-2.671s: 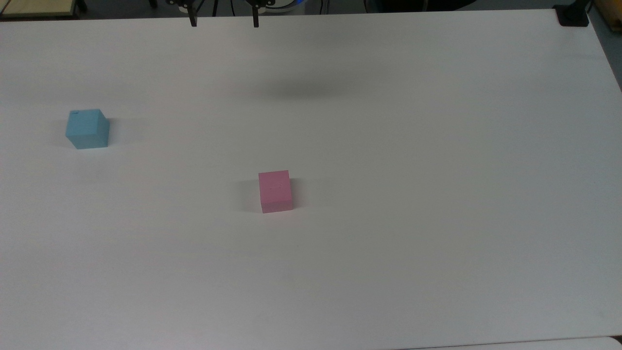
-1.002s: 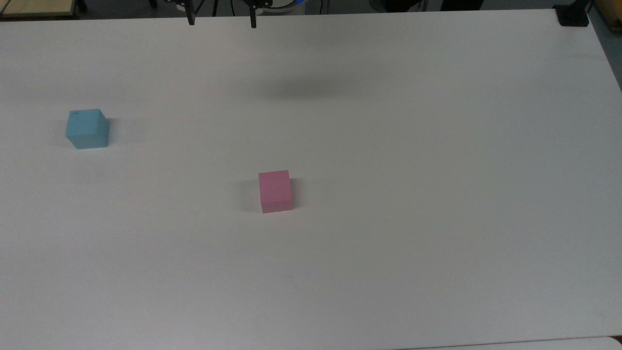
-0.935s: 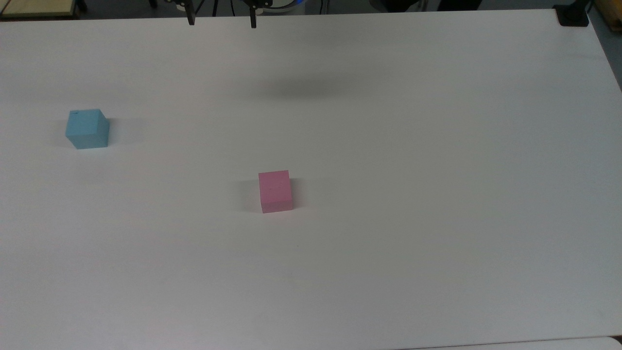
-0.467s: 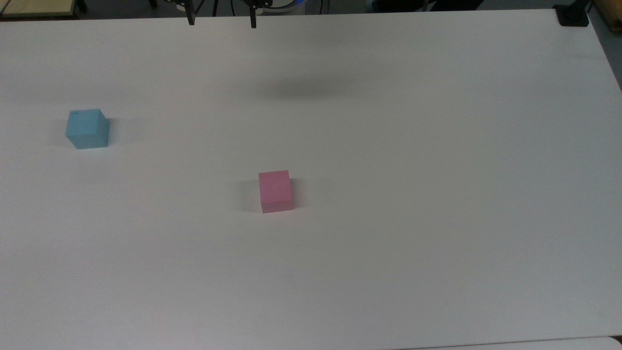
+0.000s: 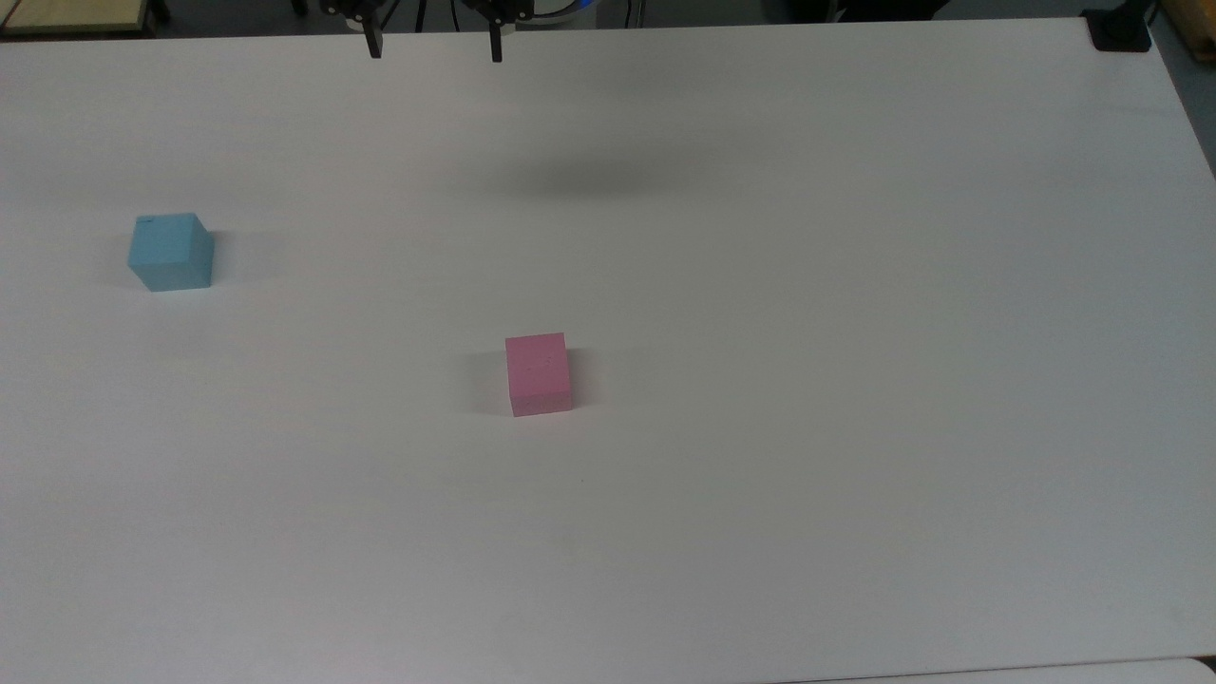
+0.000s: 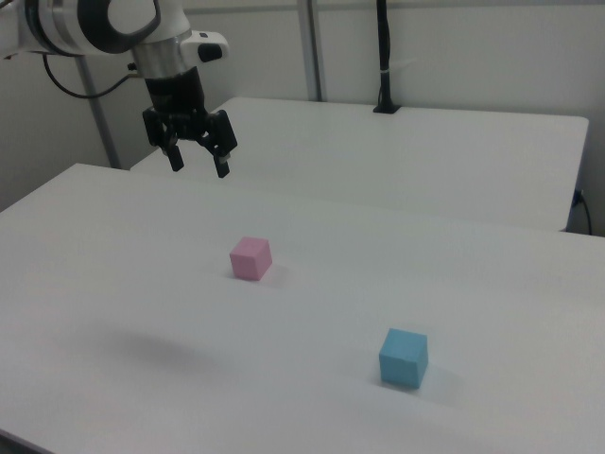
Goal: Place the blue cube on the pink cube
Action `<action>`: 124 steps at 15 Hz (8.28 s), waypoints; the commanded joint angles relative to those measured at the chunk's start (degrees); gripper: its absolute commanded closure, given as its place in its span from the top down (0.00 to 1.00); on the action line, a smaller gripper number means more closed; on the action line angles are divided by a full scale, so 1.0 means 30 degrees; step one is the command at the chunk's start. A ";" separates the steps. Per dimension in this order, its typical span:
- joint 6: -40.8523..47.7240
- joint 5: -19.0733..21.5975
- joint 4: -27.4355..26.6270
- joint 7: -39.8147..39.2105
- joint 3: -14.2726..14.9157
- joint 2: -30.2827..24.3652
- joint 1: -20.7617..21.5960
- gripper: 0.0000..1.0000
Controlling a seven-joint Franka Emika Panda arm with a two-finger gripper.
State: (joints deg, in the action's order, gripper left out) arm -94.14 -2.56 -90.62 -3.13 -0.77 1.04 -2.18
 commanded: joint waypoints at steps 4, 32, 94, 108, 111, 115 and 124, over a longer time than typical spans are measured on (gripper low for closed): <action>-0.0436 -0.0114 -0.0204 -0.0658 0.0170 -0.0141 0.0139 1.00; -0.3475 -0.0407 -0.2164 -0.4047 0.0286 -0.0141 -0.2435 1.00; -0.4928 -0.1086 -0.2903 -0.3966 0.0052 0.1591 -0.4550 0.28; -0.1754 0.1148 0.1050 -0.1423 0.0081 0.3836 0.0487 0.26; -0.3827 0.0883 0.1729 -0.0455 0.0111 0.5186 0.1163 0.26; -0.6496 -0.0932 0.1730 0.1218 0.0082 0.6857 0.1867 0.26; -0.6851 -0.1315 0.2139 0.1307 0.0082 0.8412 0.2366 0.26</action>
State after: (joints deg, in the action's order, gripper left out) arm -114.28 -5.62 -85.71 -0.63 -1.33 25.07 3.99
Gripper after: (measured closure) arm 0.379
